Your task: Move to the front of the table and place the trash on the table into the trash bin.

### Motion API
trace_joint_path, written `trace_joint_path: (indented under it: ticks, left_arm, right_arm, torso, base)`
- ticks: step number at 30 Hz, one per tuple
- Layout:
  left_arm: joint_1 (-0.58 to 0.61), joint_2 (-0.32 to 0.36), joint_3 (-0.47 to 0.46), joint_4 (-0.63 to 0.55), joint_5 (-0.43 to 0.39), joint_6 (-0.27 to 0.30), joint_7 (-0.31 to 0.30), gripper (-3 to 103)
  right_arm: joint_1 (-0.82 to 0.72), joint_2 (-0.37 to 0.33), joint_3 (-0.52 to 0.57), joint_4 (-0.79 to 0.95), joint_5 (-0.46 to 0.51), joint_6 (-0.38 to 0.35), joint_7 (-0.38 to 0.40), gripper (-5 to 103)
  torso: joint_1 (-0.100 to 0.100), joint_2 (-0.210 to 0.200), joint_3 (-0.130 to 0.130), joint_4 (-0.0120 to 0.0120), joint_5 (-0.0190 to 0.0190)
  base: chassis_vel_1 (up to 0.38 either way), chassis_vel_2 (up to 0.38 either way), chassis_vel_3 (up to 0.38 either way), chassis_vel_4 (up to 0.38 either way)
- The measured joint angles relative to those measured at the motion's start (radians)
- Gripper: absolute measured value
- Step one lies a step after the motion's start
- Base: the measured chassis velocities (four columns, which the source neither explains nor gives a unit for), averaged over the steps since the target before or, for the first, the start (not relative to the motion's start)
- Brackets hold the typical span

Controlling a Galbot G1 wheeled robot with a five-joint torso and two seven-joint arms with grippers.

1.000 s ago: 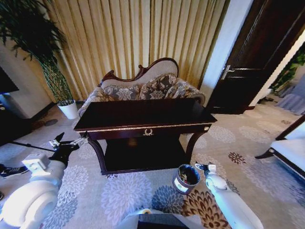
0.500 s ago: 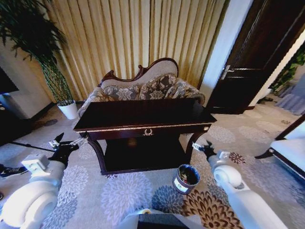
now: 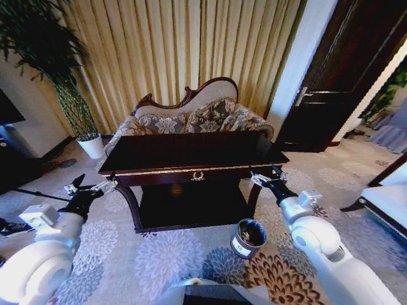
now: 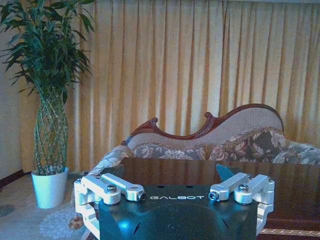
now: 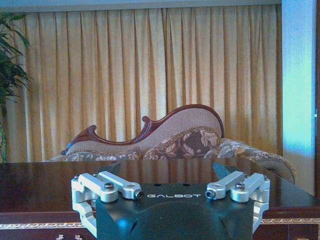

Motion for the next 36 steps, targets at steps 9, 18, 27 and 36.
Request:
trace_joint_path:
  ticks: [9,18,27,36]
  left_arm:
    - [-0.002,0.004,0.005,0.000,-0.001,0.004,0.002,100]
    - [-0.002,0.007,0.001,0.000,0.001,0.009,0.002,100]
    - [-0.002,0.009,0.002,0.000,0.004,0.011,0.002,100]
    - [0.000,0.009,0.002,0.000,0.007,0.012,0.002,100]
  right_arm:
    - [-0.014,0.001,0.010,0.016,0.000,-0.007,0.000,100]
    - [-0.030,-0.001,0.017,0.037,0.003,-0.009,0.000,100]
    - [-0.050,0.005,0.023,0.044,0.003,-0.010,0.000,100]
    - [-0.062,0.005,0.031,0.043,0.002,-0.010,-0.001,100]
  torso:
    - [0.000,0.000,0.000,-0.0001,0.0001]
    - [0.000,0.000,0.000,0.0000,0.0001]
    - [0.000,0.000,0.000,-0.0001,0.0000]
    - [0.000,0.000,0.000,-0.0001,0.0007]
  base:
    - [0.000,0.000,0.000,0.000]
    - [0.039,-0.043,-0.048,0.049]
    - [0.205,-0.207,-0.190,0.201]
    - [0.305,-0.321,-0.292,0.317]
